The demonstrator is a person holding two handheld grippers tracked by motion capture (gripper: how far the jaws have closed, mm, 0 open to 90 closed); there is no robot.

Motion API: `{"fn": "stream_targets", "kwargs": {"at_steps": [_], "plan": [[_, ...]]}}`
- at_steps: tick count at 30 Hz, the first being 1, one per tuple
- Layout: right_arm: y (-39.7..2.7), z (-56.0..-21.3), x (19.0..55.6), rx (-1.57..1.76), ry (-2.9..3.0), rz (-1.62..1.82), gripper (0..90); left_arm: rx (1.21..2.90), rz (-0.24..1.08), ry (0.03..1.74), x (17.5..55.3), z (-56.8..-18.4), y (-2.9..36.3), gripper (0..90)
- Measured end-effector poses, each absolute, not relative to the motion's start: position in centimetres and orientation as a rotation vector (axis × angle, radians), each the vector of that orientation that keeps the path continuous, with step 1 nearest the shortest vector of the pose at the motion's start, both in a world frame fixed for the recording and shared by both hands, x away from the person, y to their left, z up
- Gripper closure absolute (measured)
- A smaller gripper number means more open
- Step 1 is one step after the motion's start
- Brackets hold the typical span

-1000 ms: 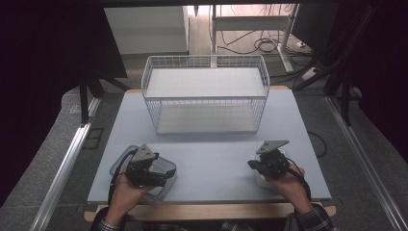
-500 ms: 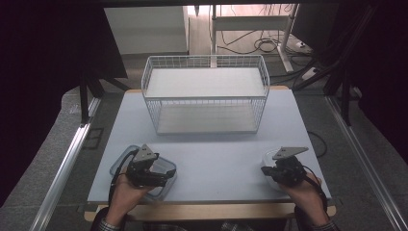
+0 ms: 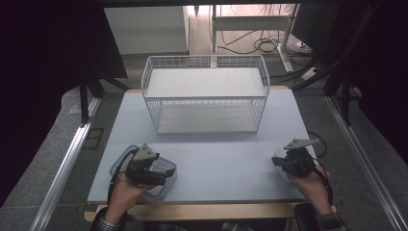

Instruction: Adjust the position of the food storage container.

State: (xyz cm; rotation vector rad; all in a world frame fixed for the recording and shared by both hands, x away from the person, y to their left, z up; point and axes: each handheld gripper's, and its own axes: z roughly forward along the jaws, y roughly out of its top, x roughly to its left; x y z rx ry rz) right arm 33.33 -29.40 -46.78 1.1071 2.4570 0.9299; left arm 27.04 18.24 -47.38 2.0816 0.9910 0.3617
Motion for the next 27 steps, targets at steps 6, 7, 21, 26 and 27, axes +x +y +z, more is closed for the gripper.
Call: {"fn": "stream_targets", "kwargs": {"at_steps": [6,7,21,26,27], "plan": [[-30.0,-46.7,34.9,1.132,2.417,0.912,89.5,2.091,0.379,0.987,27.3,-47.4,18.4,20.7],[-30.1,-46.7,35.3,1.151,2.405,0.929,89.4,2.097,0.387,0.989,27.4,-47.4,18.6,22.3],[-28.6,-46.5,33.4,1.071,2.437,0.989,89.0,2.046,0.454,1.14,28.4,-46.5,23.7,80.9],[-28.0,-46.5,33.1,1.067,2.453,1.005,89.0,1.988,0.495,1.216,28.3,-46.5,26.1,88.2],[-27.9,-46.5,33.0,1.056,2.46,1.006,88.9,2.001,0.52,1.241,28.2,-46.5,27.3,89.8]]}}
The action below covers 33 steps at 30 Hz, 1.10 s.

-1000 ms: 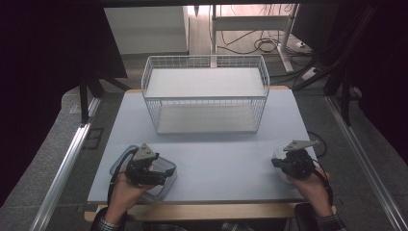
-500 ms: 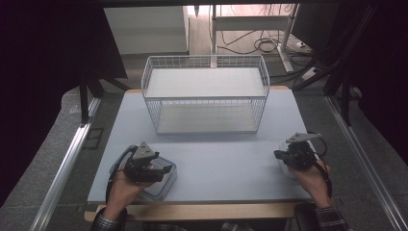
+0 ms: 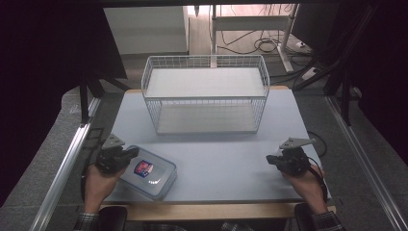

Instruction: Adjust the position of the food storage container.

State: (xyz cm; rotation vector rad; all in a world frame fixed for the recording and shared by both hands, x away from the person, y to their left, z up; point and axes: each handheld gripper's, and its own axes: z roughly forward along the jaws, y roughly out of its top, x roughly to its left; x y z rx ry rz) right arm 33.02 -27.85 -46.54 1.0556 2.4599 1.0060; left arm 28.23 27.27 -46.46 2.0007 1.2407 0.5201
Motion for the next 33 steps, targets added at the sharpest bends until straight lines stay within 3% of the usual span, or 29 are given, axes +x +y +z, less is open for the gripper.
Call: {"fn": "stream_targets", "kwargs": {"at_steps": [8,15,24,33], "plan": [[-27.4,-46.6,32.6,1.039,2.476,1.019,87.4,1.954,0.557,1.381,27.6,-47.9,31.0,90.0],[-26.7,-46.6,32.0,1.021,2.501,1.043,87.4,2.018,0.532,1.501,26.9,-50.7,33.2,90.0],[-25.8,-47.1,31.7,1.017,2.552,1.074,87.3,1.998,0.391,1.53,24.9,-52.6,33.2,90.0],[-22.8,-47.7,30.6,0.939,2.671,1.131,87.3,2.006,0.333,1.534,24.4,-53.1,31.5,90.0]]}}
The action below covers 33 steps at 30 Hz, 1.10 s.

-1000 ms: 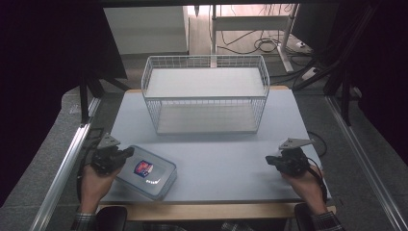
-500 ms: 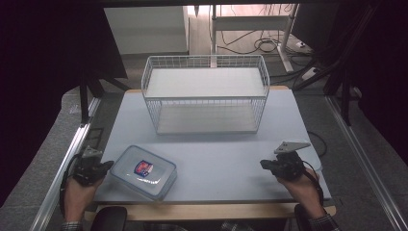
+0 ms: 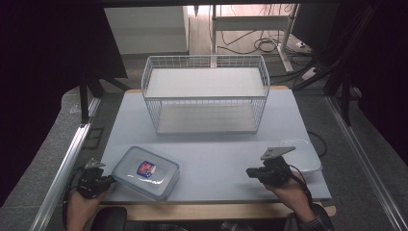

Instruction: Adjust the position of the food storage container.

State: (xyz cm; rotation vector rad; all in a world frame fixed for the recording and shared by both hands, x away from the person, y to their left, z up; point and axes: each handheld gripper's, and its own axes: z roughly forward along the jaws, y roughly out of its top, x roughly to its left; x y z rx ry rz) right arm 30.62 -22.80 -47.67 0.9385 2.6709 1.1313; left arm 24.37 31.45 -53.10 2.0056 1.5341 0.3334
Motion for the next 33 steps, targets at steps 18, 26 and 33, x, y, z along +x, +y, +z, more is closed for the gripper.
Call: {"fn": "stream_targets", "kwargs": {"at_steps": [18,26,33], "plan": [[-18.3,-49.3,28.8,0.827,2.857,1.193,87.7,2.092,0.194,1.321,26.3,-52.3,23.5,90.0],[-17.0,-49.8,28.0,0.764,2.923,1.158,87.7,2.125,0.154,1.251,26.8,-52.2,20.6,90.0],[-17.0,-50.0,27.7,0.77,2.907,1.1,87.5,2.158,0.164,1.201,27.1,-52.0,18.6,90.0]]}}
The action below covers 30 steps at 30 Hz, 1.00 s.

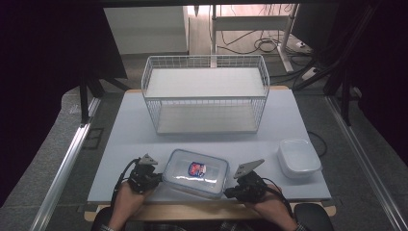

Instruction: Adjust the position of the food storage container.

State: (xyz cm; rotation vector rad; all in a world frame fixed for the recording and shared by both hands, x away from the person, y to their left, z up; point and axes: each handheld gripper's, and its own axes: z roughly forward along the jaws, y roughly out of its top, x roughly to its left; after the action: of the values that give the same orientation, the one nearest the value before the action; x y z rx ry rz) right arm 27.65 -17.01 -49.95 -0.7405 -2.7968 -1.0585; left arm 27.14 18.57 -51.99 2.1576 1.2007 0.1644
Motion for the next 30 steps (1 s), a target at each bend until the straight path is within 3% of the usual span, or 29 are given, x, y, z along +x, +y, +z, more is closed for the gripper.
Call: {"fn": "stream_targets", "kwargs": {"at_steps": [16,25,30], "plan": [[-21.0,-49.6,30.7,-1.027,-2.916,-1.052,89.2,2.179,0.185,1.124,29.2,-51.6,13.7,90.0],[-21.8,-49.7,32.0,-1.094,-2.902,-1.066,89.3,2.211,0.234,1.079,29.2,-51.5,12.9,90.0],[-21.8,-49.3,31.7,-1.066,-2.948,-1.057,85.0,2.217,0.316,1.045,28.7,-51.0,13.6,83.0]]}}
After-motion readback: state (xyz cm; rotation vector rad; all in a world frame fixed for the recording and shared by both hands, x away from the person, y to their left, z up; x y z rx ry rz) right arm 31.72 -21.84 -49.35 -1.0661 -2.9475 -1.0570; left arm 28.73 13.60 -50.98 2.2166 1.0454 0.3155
